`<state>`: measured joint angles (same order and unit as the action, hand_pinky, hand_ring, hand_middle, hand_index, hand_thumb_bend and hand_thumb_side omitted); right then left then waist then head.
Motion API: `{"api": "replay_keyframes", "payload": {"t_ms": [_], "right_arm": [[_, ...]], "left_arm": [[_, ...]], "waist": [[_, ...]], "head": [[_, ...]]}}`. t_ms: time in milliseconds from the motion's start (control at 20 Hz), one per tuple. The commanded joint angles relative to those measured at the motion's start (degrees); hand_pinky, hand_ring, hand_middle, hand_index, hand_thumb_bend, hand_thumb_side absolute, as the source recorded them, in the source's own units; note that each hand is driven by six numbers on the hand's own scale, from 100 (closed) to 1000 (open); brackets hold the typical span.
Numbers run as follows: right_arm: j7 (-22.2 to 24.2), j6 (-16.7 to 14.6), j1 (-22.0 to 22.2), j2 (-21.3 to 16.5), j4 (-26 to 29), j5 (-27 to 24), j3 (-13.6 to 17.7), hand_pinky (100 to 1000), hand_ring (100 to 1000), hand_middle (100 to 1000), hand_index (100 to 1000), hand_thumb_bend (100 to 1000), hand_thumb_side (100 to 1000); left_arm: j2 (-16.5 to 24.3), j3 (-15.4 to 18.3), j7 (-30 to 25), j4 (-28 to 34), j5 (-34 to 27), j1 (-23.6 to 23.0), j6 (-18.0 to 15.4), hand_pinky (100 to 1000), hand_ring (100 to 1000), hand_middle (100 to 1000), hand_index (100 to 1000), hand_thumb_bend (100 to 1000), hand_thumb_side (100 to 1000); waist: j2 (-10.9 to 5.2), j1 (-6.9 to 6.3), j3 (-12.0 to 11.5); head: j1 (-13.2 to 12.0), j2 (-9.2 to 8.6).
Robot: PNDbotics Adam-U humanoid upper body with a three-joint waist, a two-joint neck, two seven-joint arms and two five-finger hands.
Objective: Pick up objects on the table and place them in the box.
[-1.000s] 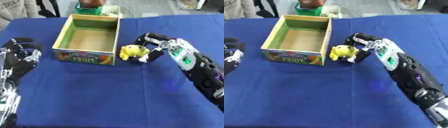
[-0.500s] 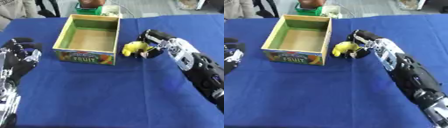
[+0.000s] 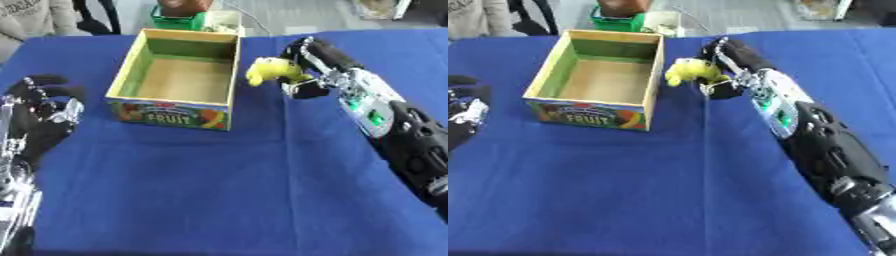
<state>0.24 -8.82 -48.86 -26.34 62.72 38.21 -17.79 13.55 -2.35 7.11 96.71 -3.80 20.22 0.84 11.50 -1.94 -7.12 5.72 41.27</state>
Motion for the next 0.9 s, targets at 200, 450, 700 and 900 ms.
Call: {"api": "replay_keyframes", "payload": {"t_ms": [200, 450, 700, 900], "right_arm": [[-1.74, 1.89, -4.08, -1.23, 2.23, -1.03, 1.90, 502, 406, 168, 269, 100, 100], [-2.47, 2.27, -6.82, 0.76, -0.05, -0.52, 2.82, 503, 406, 169, 272, 100, 100], [-2.82, 1.68, -8.82, 3.68, -3.84, 1.09, 3.42, 505, 410, 176, 278, 100, 100], [-3.40, 1.10, -9.72, 6.15, -7.50, 2.84, 4.09, 508, 416, 188, 290, 100, 100]], "left_arm": [[0.52, -0.31, -0.48, 1.11, 0.38, 0.54, 0.00, 501, 634, 623, 621, 335, 100], [0.10, -0.94, -1.16, 1.26, 0.33, 1.16, 0.02, 502, 634, 623, 621, 336, 100], [-0.62, -1.63, -1.96, 1.61, 0.20, 2.12, 0.04, 502, 633, 623, 621, 338, 100], [-1.13, -2.09, -2.50, 2.02, 0.06, 2.87, 0.08, 502, 633, 623, 621, 341, 100]], "waist": [[-1.42, -0.03, -0.99], [-1.18, -0.13, -3.04], [-0.52, -0.37, -5.56], [0.17, -0.50, -7.43]], "head": [[0.40, -0.25], [1.31, -1.03], [2.56, -1.87], [3.46, -2.31]]}}
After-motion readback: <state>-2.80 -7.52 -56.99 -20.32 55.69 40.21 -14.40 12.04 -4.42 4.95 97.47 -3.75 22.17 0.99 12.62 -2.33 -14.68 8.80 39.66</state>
